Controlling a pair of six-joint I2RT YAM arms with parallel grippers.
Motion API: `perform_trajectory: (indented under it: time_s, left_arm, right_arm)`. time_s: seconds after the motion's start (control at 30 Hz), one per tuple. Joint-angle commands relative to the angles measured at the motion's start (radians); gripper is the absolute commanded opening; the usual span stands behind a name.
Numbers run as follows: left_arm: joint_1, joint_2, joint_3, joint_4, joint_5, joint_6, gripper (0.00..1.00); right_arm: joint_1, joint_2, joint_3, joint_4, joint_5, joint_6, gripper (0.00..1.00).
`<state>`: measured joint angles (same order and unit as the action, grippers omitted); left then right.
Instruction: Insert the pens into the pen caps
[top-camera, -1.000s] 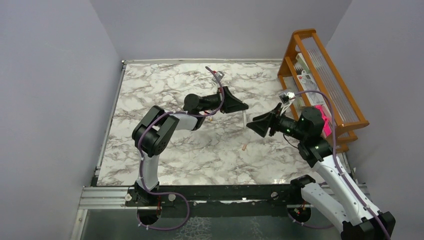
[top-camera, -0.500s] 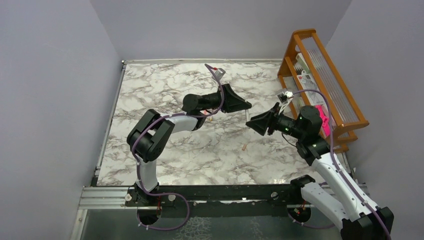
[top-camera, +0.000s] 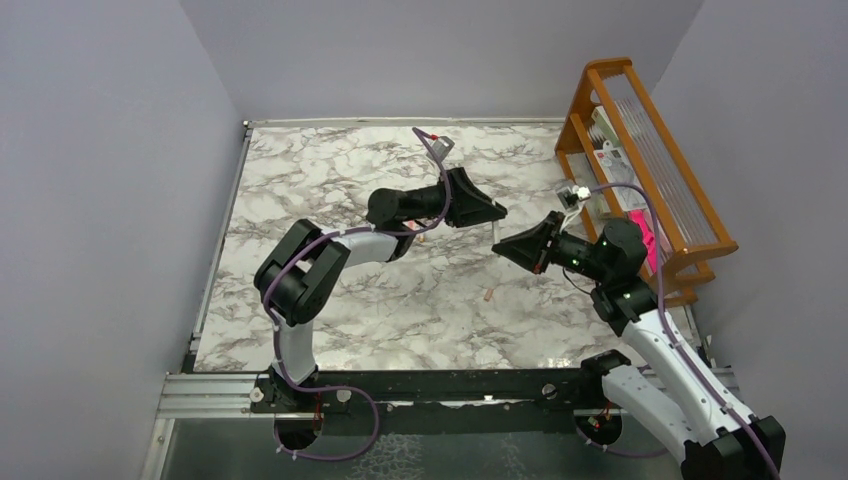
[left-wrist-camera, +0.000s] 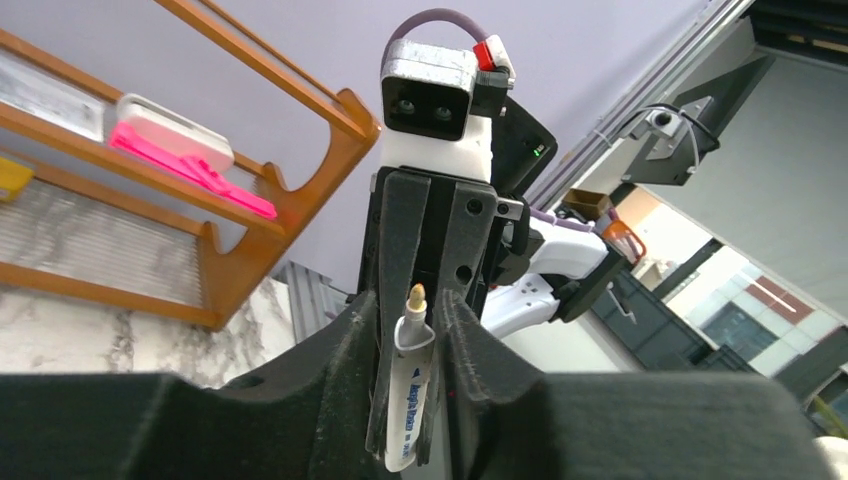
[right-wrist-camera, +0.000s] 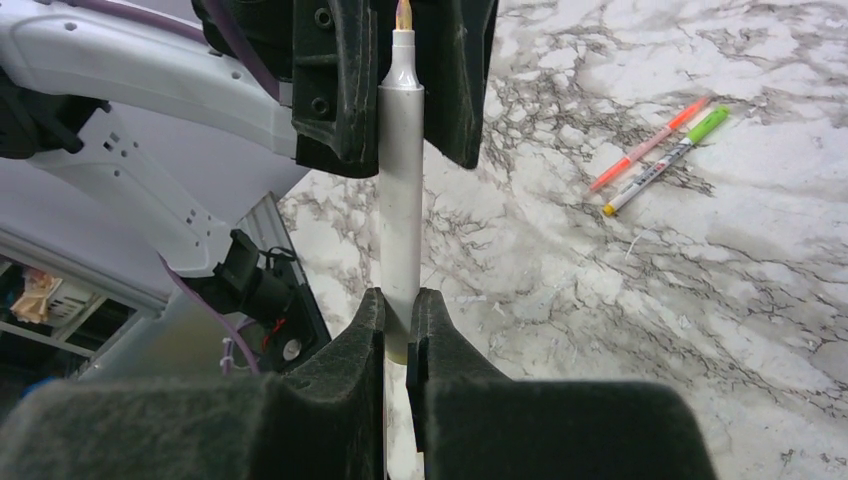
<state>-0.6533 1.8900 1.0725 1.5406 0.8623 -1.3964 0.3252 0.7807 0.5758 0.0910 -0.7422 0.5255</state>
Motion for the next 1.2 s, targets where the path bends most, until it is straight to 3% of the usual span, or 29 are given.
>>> perform_trajectory:
  time_s: [0.0, 0.57, 0.63, 0.8, 0.97, 1.03, 1.17]
  left_arm:
    - [-0.022, -0.024, 0.018, 0.220, -0.003, 0.001, 0.33]
    - [-0.063, -0.044, -0.017, 0.220, 0.002, 0.020, 0.30]
    - [-0.066, -0.041, -0.021, 0.220, 0.004, 0.020, 0.27]
    - [-0.067, -0.036, -0.023, 0.220, 0.007, 0.020, 0.00]
    - [-0.064, -0.023, -0.026, 0.220, 0.003, 0.017, 0.00]
    - [-0.053, -0.013, -0.025, 0.220, 0.005, 0.010, 0.00]
    - [0.008, 0.003, -0.050, 0.220, 0.009, 0.008, 0.00]
  right_arm:
    - [0.002, -0.036, -0.007, 0.104, 0.007, 0.038, 0.01]
    - [0.002, -0.004, 0.010, 0.174, 0.042, 0.069, 0.01]
    - [0.001, -0.003, 0.012, 0.174, 0.044, 0.068, 0.01]
    - [0.002, -0.007, 0.003, 0.174, 0.052, 0.072, 0.01]
    - [0.002, -0.009, 0.003, 0.161, 0.047, 0.054, 0.01]
    - [0.002, -0.012, 0.004, 0.134, 0.048, 0.035, 0.10]
    - [0.001, -0.051, -0.010, 0.023, 0.101, -0.021, 0.39]
